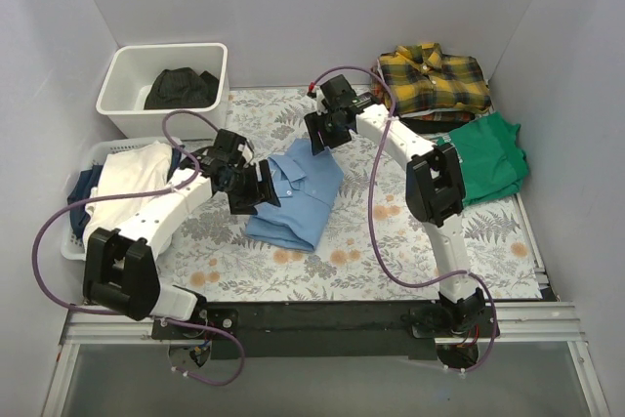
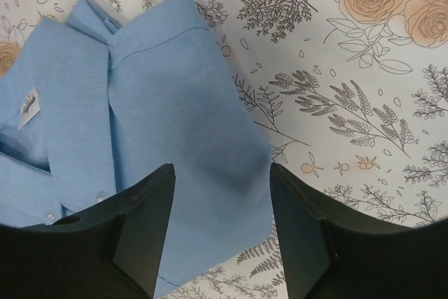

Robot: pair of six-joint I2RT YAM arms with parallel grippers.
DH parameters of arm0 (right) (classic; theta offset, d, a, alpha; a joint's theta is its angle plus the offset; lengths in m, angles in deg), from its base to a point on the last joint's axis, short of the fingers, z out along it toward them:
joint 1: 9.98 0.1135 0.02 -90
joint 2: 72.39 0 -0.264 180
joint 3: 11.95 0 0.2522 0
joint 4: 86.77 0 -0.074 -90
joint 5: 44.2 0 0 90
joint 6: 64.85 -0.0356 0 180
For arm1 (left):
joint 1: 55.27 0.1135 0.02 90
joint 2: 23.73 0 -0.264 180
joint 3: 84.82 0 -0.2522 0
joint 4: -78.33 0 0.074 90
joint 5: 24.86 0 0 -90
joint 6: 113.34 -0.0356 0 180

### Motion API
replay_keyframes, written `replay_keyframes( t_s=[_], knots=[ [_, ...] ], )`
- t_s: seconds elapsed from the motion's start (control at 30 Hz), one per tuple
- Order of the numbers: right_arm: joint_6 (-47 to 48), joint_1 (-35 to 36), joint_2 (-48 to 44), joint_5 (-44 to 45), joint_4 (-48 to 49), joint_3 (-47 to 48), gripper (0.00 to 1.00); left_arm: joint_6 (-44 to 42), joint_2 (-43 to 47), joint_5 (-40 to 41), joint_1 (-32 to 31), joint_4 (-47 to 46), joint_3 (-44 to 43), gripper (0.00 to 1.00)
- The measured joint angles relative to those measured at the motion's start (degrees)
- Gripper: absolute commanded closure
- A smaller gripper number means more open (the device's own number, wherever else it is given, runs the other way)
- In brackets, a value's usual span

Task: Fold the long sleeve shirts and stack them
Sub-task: Fold the shirt

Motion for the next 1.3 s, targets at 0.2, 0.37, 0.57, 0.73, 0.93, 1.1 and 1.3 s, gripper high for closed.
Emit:
replay_keyframes(
  t_s=[0.2,0.37,0.57,0.73,0.93,1.1,1.3],
  knots=[
    [-1.18,-0.46,3.08,-2.12,1.31,0.59,0.36,0.94,-5.68,1.38,-4.50,-1.84,5.60,0.30],
    [-1.46,-0.85,4.07,-3.91,2.93,0.59,0.36,2.19,-9.29,5.44,-4.48,-3.65,6.56,0.30],
    [-1.09,-2.29,3.96,-5.20,5.11,-0.33,0.38,3.43,-10.67,7.85,-4.44,-7.63,6.12,0.30],
    [-1.36,-3.02,2.01,-4.90,7.30,-10.08,0.41,3.19,-15.02,9.27,-4.13,-8.94,4.57,0.30],
    [-3.72,-3.17,-7.80,-4.31,9.11,-24.55,0.46,0.61,-17.90,10.43,-0.11,-9.38,1.01,0.30],
    [-7.67,-2.80,-14.34,-4.81,9.05,-33.99,0.47,-2.54,-22.67,11.76,5.53,-10.86,-4.83,0.31],
    [-13.44,-0.24,-21.57,-4.35,8.85,-40.46,0.45,-3.72,-29.51,12.37,8.11,-12.02,-13.94,0.32]
  ],
)
